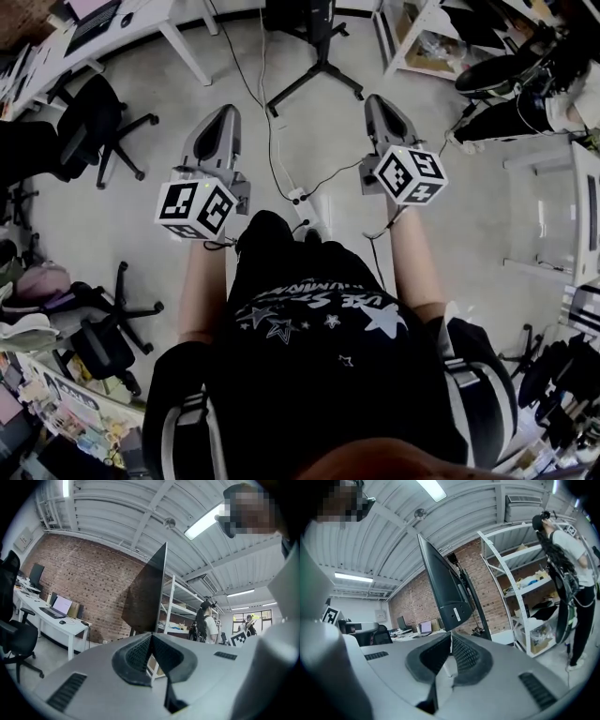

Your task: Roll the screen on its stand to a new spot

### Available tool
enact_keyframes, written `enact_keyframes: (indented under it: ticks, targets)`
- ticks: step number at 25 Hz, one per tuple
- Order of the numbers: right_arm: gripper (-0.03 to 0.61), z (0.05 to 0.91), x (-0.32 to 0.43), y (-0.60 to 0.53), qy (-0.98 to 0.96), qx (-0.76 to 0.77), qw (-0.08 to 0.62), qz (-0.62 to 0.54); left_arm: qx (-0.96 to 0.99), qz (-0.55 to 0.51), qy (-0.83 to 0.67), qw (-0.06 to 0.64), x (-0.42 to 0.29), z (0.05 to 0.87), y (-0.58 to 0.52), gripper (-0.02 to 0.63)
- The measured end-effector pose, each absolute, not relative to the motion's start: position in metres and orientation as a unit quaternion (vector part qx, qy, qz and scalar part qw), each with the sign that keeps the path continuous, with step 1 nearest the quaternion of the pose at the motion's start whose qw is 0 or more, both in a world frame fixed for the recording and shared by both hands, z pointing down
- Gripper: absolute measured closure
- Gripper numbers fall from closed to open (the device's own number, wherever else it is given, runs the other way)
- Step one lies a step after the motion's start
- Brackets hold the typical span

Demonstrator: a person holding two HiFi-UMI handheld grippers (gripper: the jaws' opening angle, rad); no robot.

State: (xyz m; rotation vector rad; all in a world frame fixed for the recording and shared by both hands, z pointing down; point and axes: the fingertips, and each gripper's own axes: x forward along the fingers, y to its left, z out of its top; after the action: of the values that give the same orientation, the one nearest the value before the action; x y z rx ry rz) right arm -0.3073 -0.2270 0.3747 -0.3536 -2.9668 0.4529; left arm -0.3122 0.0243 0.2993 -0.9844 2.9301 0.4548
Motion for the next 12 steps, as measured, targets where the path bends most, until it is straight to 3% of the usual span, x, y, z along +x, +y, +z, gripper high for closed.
enact_keyframes:
  ticks: [12]
  targets:
    - [0.572, 0.336, -0.367, -0.194, -0.990, -0.083, 0.015, 0.116, -0.384, 0.153, 0.911, 0.022, -0.408, 0.287, 0.027, 0.603]
